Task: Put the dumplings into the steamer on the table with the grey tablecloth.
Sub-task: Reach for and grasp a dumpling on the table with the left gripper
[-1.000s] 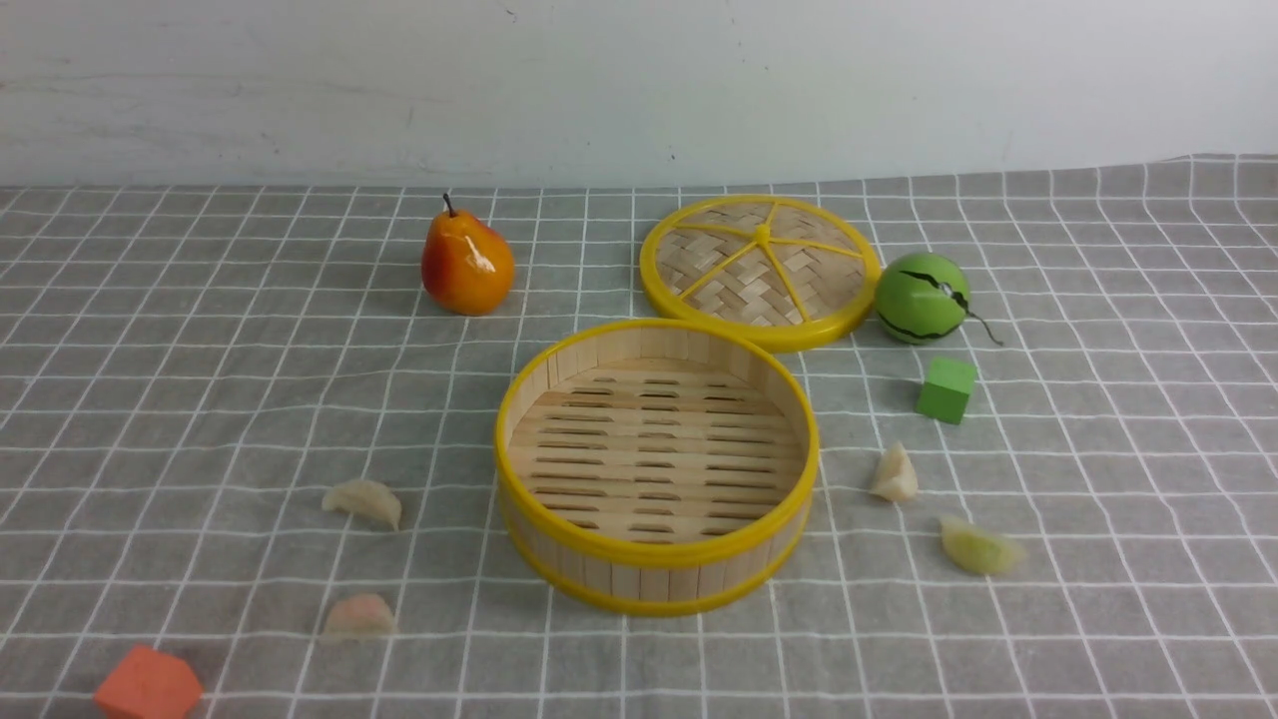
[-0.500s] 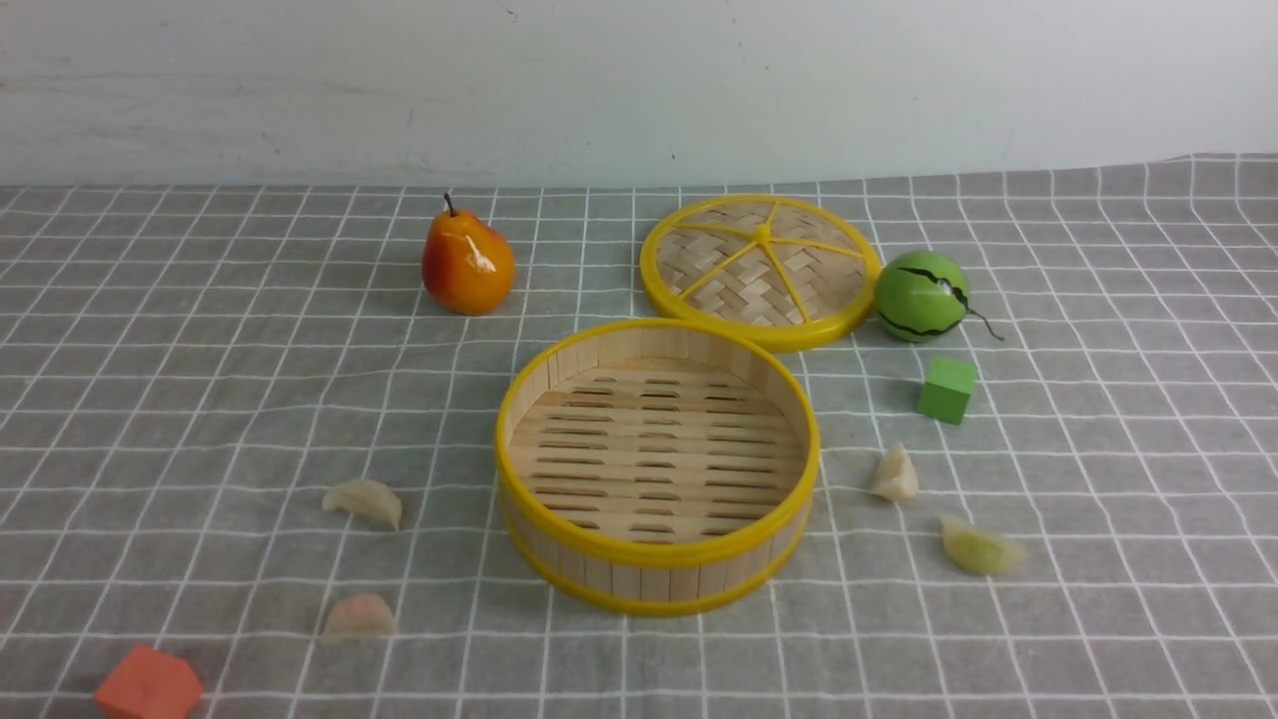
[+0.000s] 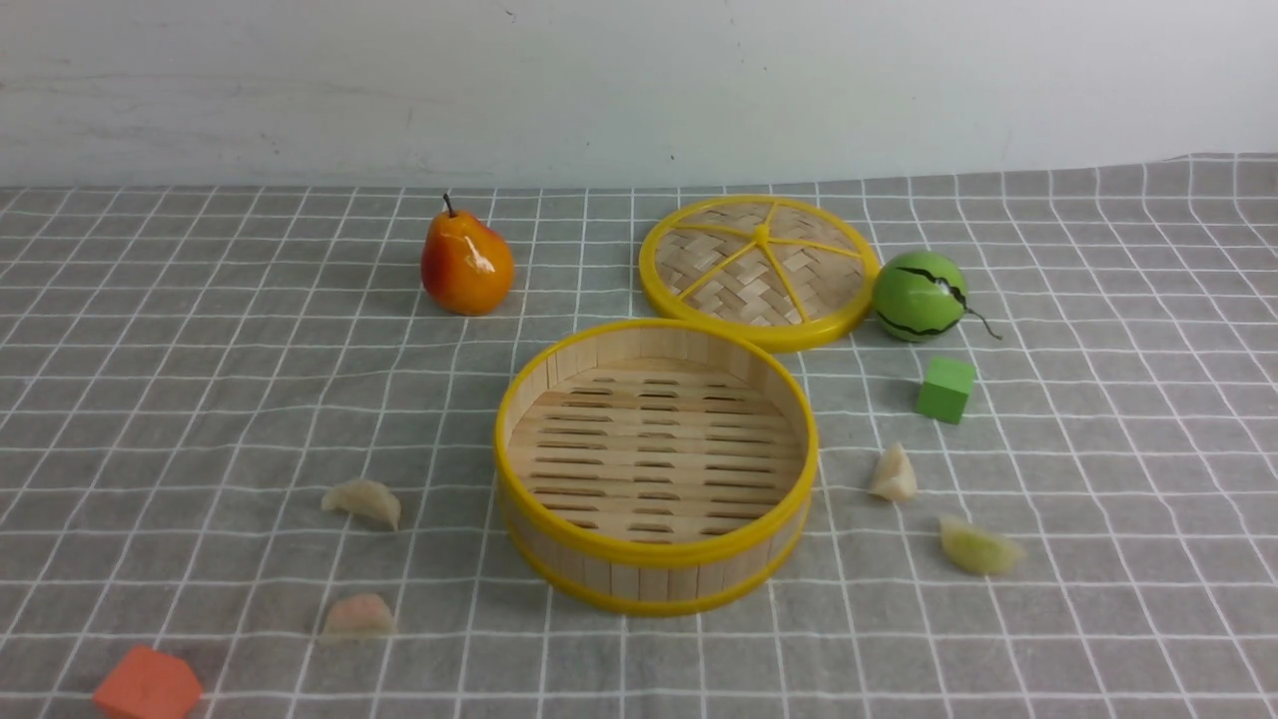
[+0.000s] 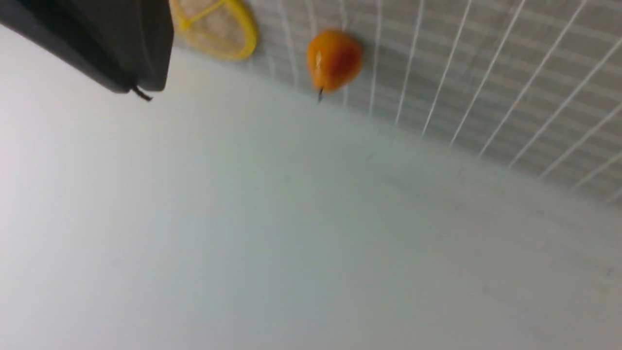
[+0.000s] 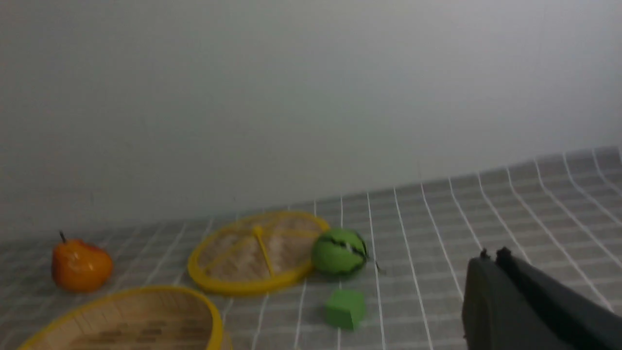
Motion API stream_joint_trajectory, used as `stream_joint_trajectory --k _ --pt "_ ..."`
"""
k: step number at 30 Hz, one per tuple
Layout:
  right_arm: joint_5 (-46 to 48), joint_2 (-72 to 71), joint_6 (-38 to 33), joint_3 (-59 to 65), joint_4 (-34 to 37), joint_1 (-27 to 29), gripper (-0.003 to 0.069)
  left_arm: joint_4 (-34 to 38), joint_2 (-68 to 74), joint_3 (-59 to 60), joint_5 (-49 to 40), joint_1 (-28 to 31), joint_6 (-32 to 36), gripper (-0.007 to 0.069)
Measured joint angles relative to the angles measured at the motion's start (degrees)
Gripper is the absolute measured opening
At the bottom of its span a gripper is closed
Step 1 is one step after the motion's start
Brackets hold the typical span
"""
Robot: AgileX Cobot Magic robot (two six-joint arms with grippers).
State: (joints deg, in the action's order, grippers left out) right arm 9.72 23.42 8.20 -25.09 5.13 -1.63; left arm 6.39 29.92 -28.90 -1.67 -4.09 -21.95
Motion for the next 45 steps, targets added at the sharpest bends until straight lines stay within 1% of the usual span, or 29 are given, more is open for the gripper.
stream_joint_trajectory --k 2,3,4,6,8,10,11,12,15,19,21,23,25,27,28,31,32,35,36,37,38,40,41,42,45 --pt "9.4 7.4 -1.1 -3.9 0.9 0.0 -0.0003 -0.5 8.2 -3.4 -4.1 0.0 0.4 -0.0014" --pt "13.5 8.8 -2.0 -5.8 1.6 0.0 -0.0003 -0.5 9.8 -4.5 -5.9 0.0 0.6 -0.0014" --pt "18.4 12.8 -3.8 -8.5 2.8 0.0 -0.0003 -0.1 14.9 -6.9 -10.6 0.0 0.7 -0.0014" --pt "25.1 18.1 -8.2 -11.5 4.9 0.0 -0.0003 0.8 20.5 -10.2 -16.4 0.0 1.0 -0.0014" --pt "28.7 22.5 -13.9 -13.7 9.1 0.0 -0.0003 1.9 26.8 -14.1 -23.0 0.0 2.8 -0.0014" --pt "28.9 25.3 -18.6 -14.1 13.7 0.0 -0.0003 3.3 32.4 -17.1 -27.7 0.0 6.0 -0.0014" --pt "28.8 26.7 -20.7 -14.1 16.0 0.0 -0.0003 5.1 35.9 -18.6 -30.1 0.0 7.9 -0.0014" --pt "28.5 27.5 -22.8 -14.1 17.2 0.0 -0.0002 6.1 37.8 -19.5 -31.1 -0.4 9.0 -0.0014" --pt "28.0 30.3 -26.2 -14.2 19.2 0.0 -0.0002 7.0 43.7 -22.4 -33.2 -2.5 10.6 -0.0014" --pt "27.4 33.6 -28.0 -14.2 20.0 0.0 -0.0002 4.1 52.8 -27.6 -34.5 -7.8 9.9 -0.0006" --pt "25.7 35.5 -29.0 -14.2 20.0 0.0 -0.0002 -0.2 59.6 -32.5 -34.6 -10.4 6.0 0.0066" --pt "25.4 36.1 -29.0 -14.2 20.0 0.0 -0.0002 -2.6 63.2 -34.7 -34.6 -10.6 2.2 0.0127" --pt "25.2 36.7 -29.1 -14.2 19.9 0.0 -0.0002 -6.0 66.9 -37.2 -34.5 -10.6 -2.3 0.0223" --pt "25.0 37.0 -29.1 -14.2 20.0 0.0 -0.0002 -9.2 71.0 -39.7 -34.4 -10.5 -6.6 0.0350" --pt "24.9 37.2 -29.1 -14.2 20.2 0.0 -0.0002 -10.5 73.5 -41.1 -34.4 -10.5 -8.4 0.0400" --pt "24.7 37.2 -29.2 -14.2 20.5 0.0 -0.0002 -12.3 77.2 -43.4 -34.4 -10.5 -11.0 0.0461" --pt "24.6 37.2 -29.2 -14.2 20.7 0.0 -0.0002 -13.2 78.7 -44.4 -34.4 -10.5 -11.9 0.0470" --pt "24.4 37.2 -29.2 -14.2 21.2 0.0 -0.0002 -16.4 82.1 -46.9 -34.6 -10.5 -14.2 0.0459" --pt "24.4 37.2 -29.2 -14.2 21.3 0.0 -0.0002 -17.0 83.6 -47.8 -35.4 -10.5 -14.9 0.0430" --pt "24.4 37.2 -29.2 -14.2 21.3 0.0 -0.0002 -17.0 83.8 -47.9 -35.5 -10.5 -14.9 0.0424" --pt "24.4 37.2 -29.2 -14.2 21.5 0.0 -0.0002 -17.4 84.9 -48.5 -36.8 -10.5 -15.0 0.0363" --pt "24.4 37.2 -29.2 -14.2 21.8 0.0 -0.0002 -17.7 85.0 -48.9 -37.6 -10.5 -14.9 0.0279" --pt "24.3 37.2 -29.3 -14.2 22.0 0.0 -0.0002 -17.8 85.0 -49.0 -38.0 -10.5 -14.6 0.0223" --pt "24.3 37.2 -29.4 -14.2 22.2 0.0 -0.0002 -17.8 84.8 -49.0 -38.1 -10.5 -14.4 0.0207" --pt "24.2 37.2 -29.6 -14.2 22.9 0.0 -0.0002 -17.8 83.0 -49.0 -38.8 -10.5 -13.1 0.0211"
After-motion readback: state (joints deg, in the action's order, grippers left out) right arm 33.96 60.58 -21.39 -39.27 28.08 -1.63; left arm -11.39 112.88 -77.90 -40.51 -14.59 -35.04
